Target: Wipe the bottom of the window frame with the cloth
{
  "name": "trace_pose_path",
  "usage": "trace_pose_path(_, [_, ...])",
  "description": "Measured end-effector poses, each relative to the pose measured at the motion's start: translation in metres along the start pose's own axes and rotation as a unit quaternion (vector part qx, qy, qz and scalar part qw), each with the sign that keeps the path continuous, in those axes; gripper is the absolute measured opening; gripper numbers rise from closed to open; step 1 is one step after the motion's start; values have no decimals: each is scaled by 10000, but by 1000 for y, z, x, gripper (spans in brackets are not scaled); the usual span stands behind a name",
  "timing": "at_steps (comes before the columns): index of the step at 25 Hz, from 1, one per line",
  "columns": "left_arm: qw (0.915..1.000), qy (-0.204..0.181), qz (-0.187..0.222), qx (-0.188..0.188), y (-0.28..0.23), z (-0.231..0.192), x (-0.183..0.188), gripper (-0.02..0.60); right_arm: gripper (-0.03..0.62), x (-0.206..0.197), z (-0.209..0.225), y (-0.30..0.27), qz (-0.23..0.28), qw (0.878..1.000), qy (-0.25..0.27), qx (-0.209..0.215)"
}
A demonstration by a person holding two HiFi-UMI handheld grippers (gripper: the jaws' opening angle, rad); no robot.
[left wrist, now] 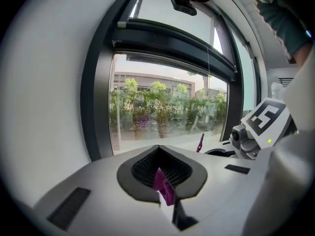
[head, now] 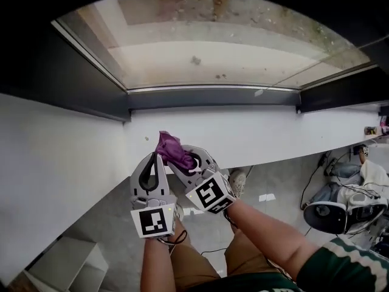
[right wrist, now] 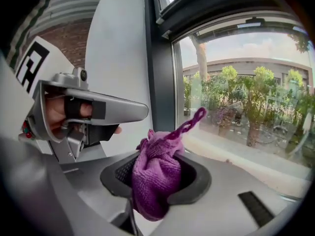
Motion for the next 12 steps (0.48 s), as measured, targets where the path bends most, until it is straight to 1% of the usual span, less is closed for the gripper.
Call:
trace_pose_path(3, [9994, -114, 312, -57, 6, 18, 46, 3, 152, 27, 8, 38, 139, 9997, 162, -71])
trace_pose_path(7, [9993, -133, 310, -185, 31, 48, 99, 3, 152, 69, 9, 97, 246, 9991, 334, -129])
trace_pose_path(12, [9965, -490, 463, -484, 42, 74, 170, 3, 152, 138, 32, 152, 707, 9958, 369, -458])
Point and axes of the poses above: the fingertips, and each gripper's own axes: y backward along the fingers, z to its right, x out of its top, the point moved 3 cm from there along y, backward along the fingers, and after that the axes turned 3 degrees about -x, right-handed, at the moved point
